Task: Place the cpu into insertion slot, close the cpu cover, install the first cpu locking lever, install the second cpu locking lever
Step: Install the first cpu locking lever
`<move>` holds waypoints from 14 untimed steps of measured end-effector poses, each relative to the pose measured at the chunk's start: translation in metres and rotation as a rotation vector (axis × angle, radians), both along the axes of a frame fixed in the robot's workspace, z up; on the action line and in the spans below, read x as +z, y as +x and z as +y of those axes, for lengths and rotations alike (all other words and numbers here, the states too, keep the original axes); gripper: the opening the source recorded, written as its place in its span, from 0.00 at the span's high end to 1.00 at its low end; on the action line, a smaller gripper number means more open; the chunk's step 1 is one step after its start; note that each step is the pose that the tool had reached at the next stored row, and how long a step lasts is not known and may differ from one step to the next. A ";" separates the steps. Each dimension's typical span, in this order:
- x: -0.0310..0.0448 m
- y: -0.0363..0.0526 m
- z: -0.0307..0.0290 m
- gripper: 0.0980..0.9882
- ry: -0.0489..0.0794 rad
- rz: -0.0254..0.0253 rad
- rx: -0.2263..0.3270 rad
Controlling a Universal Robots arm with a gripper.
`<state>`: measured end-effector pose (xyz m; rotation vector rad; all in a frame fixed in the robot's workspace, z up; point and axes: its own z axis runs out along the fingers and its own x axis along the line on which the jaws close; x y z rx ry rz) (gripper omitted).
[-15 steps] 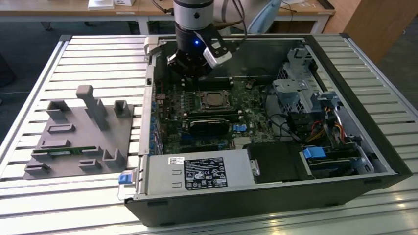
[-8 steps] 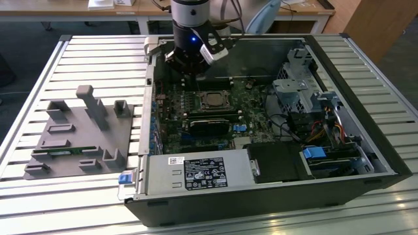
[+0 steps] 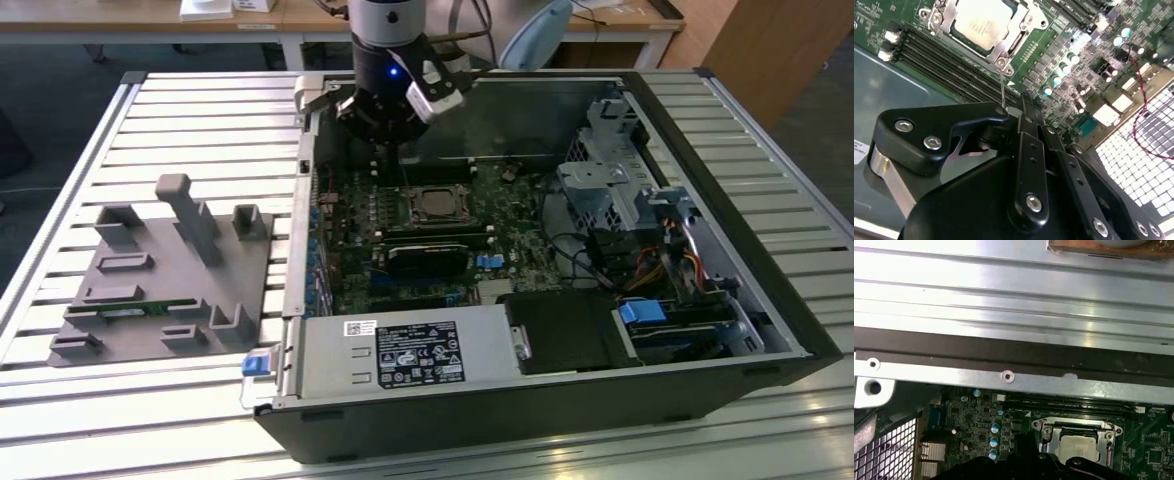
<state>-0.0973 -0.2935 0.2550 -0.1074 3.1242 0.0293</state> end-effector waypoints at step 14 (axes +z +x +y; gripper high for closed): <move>-0.0024 0.0298 0.0053 0.99 0.000 0.0004 -0.005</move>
